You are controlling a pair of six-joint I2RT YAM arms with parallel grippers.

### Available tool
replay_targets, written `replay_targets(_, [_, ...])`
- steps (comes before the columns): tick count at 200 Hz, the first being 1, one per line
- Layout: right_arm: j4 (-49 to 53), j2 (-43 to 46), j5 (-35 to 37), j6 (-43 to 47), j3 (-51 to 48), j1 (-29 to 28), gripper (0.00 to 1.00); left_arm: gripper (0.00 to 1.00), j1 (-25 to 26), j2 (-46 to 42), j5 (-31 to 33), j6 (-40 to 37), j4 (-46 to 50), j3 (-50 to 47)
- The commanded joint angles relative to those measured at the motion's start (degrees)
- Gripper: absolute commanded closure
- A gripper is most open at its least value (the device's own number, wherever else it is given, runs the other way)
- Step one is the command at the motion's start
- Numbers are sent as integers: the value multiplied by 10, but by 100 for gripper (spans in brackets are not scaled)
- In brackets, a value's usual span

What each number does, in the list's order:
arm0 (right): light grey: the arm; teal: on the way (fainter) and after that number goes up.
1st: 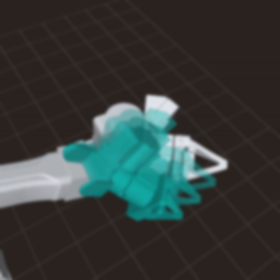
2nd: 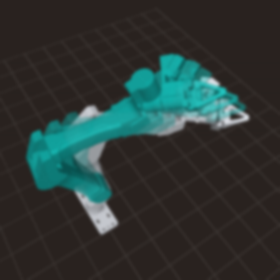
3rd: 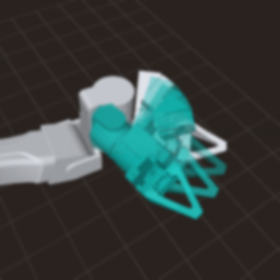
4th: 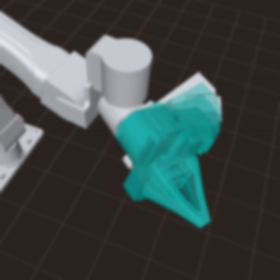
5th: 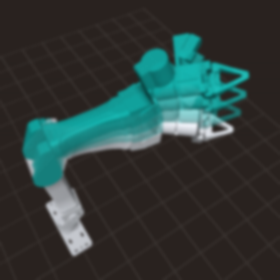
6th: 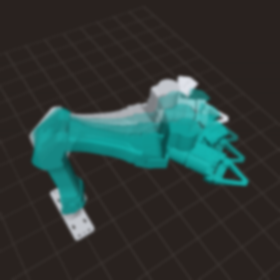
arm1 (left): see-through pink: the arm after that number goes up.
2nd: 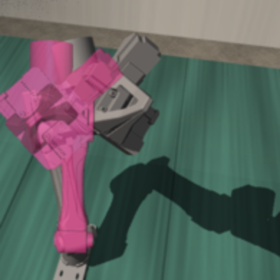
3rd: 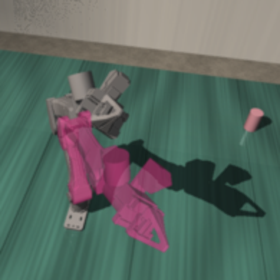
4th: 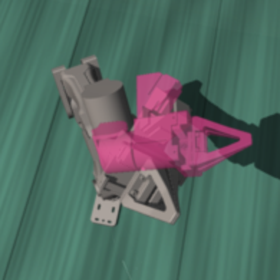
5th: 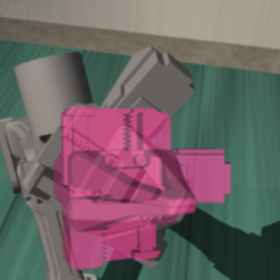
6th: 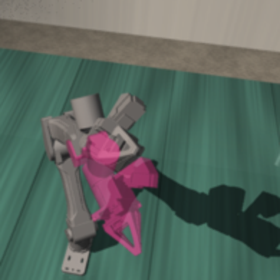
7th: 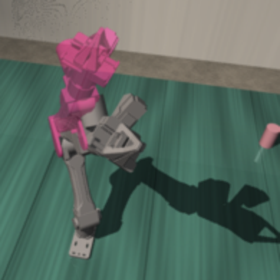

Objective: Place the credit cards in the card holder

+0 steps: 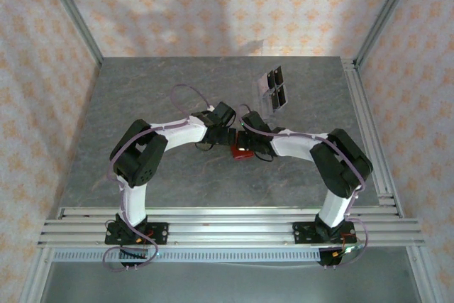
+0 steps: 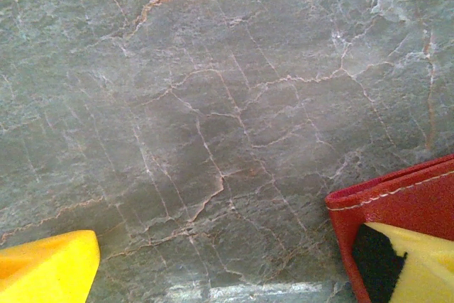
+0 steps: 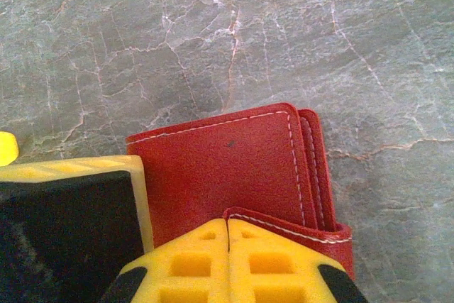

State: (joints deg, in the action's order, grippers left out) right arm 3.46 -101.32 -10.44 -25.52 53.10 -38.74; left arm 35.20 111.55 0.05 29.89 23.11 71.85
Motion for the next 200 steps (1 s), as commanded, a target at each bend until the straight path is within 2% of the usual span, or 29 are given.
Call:
replay_targets(1, [175, -70, -46, -9, -56, -20, 100, 5, 1, 24, 10, -8, 16, -3])
replay_targets(45, [192, -40, -44, 2, -29, -15, 100, 5, 1, 26, 9, -8, 16, -4])
replay_targets(125, [242, 11, -83, 31, 96, 4, 100, 5, 1, 31, 8, -8, 14, -2])
replay_targets(200, [237, 26, -87, 20, 103, 9, 100, 5, 1, 25, 7, -6, 15, 1])
